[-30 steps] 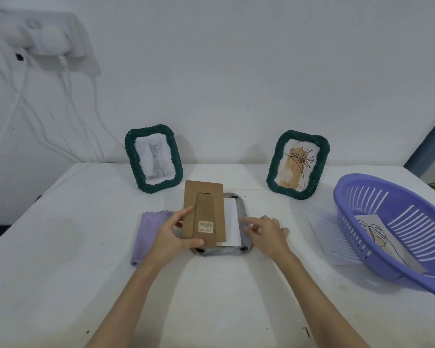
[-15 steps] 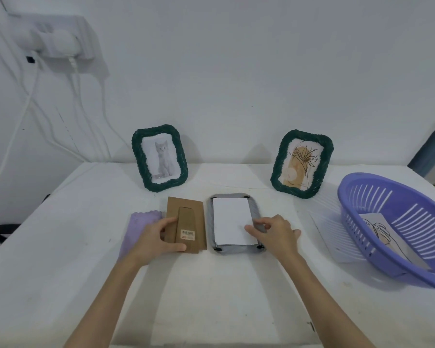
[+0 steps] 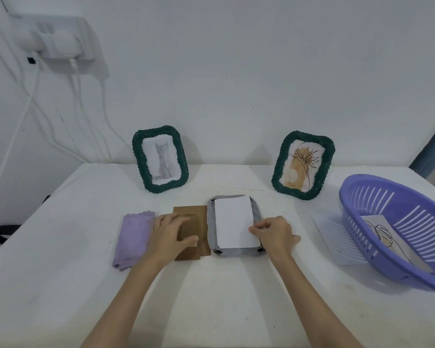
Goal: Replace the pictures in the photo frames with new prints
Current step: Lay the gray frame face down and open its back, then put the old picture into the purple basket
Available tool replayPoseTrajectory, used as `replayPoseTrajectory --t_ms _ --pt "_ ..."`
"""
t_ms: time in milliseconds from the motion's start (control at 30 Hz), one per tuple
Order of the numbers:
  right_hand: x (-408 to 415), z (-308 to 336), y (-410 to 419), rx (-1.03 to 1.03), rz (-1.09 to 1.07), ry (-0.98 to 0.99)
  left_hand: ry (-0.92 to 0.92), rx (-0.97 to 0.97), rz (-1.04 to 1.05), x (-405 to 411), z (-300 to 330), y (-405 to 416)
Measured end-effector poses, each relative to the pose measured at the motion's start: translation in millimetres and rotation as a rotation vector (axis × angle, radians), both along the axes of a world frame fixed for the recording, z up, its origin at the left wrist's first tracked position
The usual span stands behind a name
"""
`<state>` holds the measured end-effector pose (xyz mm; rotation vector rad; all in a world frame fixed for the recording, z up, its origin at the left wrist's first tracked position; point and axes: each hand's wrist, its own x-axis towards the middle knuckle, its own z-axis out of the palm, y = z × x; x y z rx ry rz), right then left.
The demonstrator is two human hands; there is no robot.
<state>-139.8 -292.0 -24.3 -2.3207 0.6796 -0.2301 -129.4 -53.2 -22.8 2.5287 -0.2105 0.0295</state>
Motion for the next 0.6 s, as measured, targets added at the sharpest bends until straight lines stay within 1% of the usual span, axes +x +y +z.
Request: replayPoseTrajectory --t_ms 67,133,200,267,367,467,533,600 --pt "-1.0 -0.5 0.0 -0.02 0.032 -0.073 -0.1 -0.1 -0.026 -3.1 -0.3 -15.1" --pt "-1.4 -1.9 -2.2 0.012 0.111 -0.142 -0.123 -0.215 -0.062 -4.4 -0.7 -28.7" --pt "-0.6 -2.3 -5.4 0.053 0.202 -0.172 -0.111 -0.311 -0.086 -2.0 -2.7 -38.8" --pt "2.0 -2.8 -9.6 0.152 0.242 -0.243 -0.025 -0.458 -0.108 -1.8 0.2 -50.1" --pt "0.9 2.5 -16.1 0.38 0.25 -0.391 0.124 -0.699 -0.149 0.6 9.5 -69.7" --pt "-3.3 15.2 -25.5 0.488 0.259 -0.478 0.239 -0.947 -0.128 4.0 20.3 -90.5" --pt "-6.7 25.1 -35.7 0.444 0.262 -0.476 0.244 -1.043 -0.123 6.0 24.5 -104.2" --pt "-12.2 35.1 -52.7 0.3 0.274 -0.466 0.226 -1.056 -0.15 5.0 30.4 -118.6"
